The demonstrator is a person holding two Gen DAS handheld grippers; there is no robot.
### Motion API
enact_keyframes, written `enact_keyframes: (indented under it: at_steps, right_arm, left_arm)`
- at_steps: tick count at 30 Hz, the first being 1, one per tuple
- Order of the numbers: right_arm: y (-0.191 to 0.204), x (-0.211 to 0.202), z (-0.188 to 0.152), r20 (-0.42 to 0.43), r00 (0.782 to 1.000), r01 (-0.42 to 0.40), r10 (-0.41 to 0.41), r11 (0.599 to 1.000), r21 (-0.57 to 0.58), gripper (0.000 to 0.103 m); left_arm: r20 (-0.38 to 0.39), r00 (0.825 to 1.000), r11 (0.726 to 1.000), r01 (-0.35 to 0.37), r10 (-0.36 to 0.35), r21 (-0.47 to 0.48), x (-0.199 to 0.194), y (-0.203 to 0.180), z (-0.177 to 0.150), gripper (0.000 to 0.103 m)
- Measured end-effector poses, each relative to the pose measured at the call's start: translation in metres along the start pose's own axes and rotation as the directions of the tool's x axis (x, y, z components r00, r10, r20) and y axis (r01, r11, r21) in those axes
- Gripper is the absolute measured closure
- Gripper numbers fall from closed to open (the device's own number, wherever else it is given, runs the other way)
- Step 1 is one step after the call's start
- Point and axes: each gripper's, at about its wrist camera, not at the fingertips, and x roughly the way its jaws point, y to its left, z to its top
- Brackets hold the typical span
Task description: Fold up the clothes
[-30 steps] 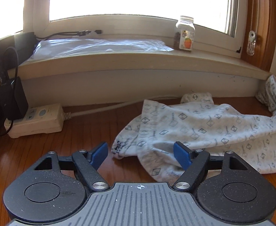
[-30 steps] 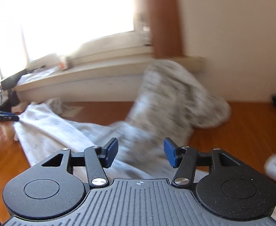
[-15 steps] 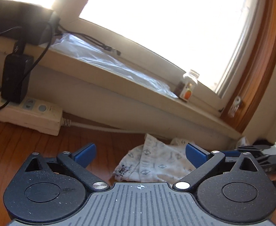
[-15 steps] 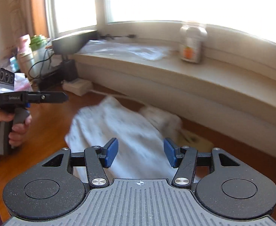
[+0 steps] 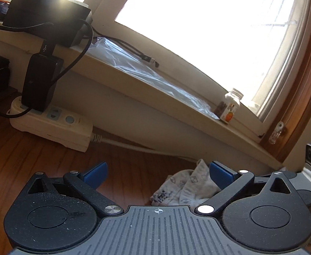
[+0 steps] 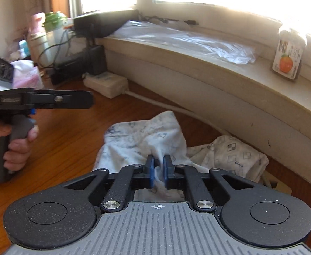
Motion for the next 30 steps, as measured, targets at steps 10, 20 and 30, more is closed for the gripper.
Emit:
enact_keyframes:
  at_steps: [10,20,30]
  right_arm:
    - [0.074,-0.08,-0.037,0.005,0.991,-0.134,0.135,0.986,-0.095,0.095]
    - [0.101,-0.078,-0.075,-0.061,0.989,-0.139,0.132,0.979,-0.15,0.09]
    - [0.06,-0.1,-0.06,0.016,1.0,-0.017,0.02,0.989,-0.148,0.076]
  left_arm:
    - [-0.018,1.0,1.0,0.008,-0.009,-0.024,0.001,0.004,-0.002,0.001]
    - [-0.138,0.99,0.989,-0.002,0.022,0.148,0.02,-0.03,-0.012,0.002]
    - [-0.279,0.957,0.958,0.002,0.082,0.287,0.069,-0.072,-0.011,0.032]
